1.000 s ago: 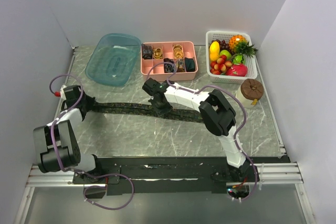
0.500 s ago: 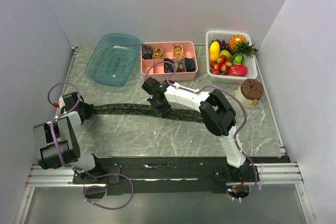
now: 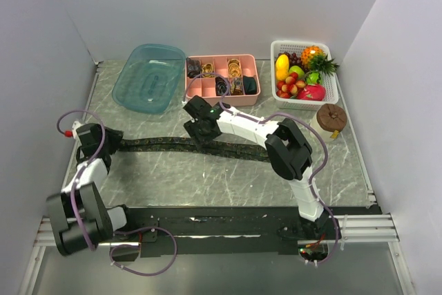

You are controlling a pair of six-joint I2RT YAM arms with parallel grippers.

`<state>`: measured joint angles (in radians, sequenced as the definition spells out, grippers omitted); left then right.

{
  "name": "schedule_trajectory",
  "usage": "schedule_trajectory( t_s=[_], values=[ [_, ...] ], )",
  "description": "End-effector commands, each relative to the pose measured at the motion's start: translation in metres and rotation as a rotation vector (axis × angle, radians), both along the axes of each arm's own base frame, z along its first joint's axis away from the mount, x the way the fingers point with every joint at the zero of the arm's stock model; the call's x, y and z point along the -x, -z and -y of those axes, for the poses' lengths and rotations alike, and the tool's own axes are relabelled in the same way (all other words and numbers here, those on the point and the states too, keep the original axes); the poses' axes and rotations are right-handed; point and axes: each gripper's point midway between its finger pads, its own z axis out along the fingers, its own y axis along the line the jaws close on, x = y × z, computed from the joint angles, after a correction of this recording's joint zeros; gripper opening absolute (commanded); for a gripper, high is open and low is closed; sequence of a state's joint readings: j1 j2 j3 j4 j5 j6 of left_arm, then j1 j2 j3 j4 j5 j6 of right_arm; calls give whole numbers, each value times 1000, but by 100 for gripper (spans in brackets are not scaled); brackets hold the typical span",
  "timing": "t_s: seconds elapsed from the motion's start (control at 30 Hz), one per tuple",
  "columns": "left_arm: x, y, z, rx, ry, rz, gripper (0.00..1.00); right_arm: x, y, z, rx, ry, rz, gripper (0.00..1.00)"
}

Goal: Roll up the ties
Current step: Flatten out the tie at the center of the board.

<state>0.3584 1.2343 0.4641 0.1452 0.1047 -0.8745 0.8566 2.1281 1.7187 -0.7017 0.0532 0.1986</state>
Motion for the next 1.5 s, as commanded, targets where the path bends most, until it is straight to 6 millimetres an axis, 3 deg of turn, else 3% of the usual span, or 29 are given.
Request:
schedule_trajectory(
  t_s=[0.0, 0.03, 0.13, 0.47, 0.9, 1.13, 1.27, 1.47],
  values=[
    [-9, -51, 6, -71, 79, 139, 53, -15, -54, -31, -97, -73, 183, 68],
    [-8, -54, 10, -67, 93, 145, 62, -15, -51, -35, -92, -85, 187, 69],
    [-7, -64, 17, -55, 127, 171, 72, -15, -48, -50, -79, -128, 228, 68],
    [-8, -65, 25, -35, 178, 166, 74, -16, -30, -84, -31, -173, 302, 59],
    [-9, -66, 25, -41, 184, 166, 74, -30, 2, -97, 8, -158, 294, 57],
    [-9, -66, 24, -44, 184, 164, 74, -30, 10, -97, 13, -159, 284, 32],
    [-10, -67, 24, -45, 183, 165, 74, -30, 10, -96, 8, -163, 290, 9],
    [-9, -66, 24, -47, 181, 163, 74, -31, 10, -96, 8, -166, 296, 0]
  ],
)
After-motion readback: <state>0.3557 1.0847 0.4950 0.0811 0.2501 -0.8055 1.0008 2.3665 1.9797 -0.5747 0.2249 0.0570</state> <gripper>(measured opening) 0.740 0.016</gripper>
